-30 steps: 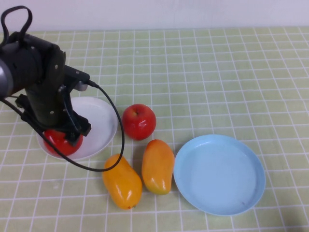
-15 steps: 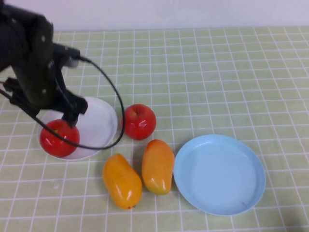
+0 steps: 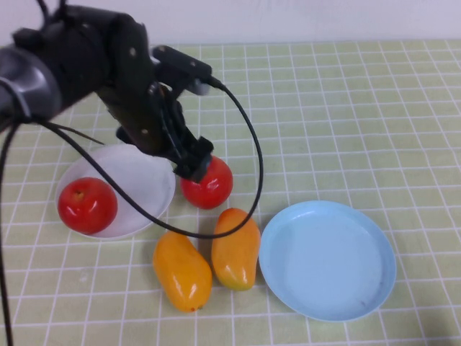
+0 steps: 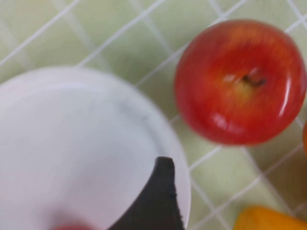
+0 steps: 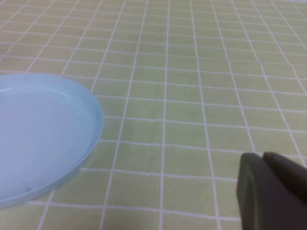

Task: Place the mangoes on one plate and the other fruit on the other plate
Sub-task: Put one type of fruit in the left plate

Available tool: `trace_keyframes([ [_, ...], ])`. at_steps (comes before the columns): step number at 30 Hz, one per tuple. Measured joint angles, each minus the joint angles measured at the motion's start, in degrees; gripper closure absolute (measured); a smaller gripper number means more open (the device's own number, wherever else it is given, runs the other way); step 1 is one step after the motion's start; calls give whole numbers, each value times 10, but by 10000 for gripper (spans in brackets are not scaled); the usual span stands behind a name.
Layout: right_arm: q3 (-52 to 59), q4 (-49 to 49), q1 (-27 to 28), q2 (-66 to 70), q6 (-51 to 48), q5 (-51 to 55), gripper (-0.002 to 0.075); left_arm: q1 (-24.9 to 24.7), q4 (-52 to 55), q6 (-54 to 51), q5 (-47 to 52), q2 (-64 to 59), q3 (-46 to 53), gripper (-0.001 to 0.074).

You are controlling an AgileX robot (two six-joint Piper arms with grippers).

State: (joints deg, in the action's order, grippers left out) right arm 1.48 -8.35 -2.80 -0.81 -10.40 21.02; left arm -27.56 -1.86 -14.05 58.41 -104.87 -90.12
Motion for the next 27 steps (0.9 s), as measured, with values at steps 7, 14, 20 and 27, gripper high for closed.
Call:
trace_keyframes([
  [7, 0, 0, 0, 0, 0, 0, 742, -4, -29, -44, -17, -49, -18, 66],
  [14, 0, 0, 0, 0, 0, 0, 741, -4, -62, -106, -48, -59, -22, 66],
  [20, 0, 0, 0, 0, 0, 0, 741, -4, -65, -126, -75, -59, -22, 66],
  [27, 0, 0, 0, 0, 0, 0, 741, -4, -67, -134, -79, -71, -23, 66],
])
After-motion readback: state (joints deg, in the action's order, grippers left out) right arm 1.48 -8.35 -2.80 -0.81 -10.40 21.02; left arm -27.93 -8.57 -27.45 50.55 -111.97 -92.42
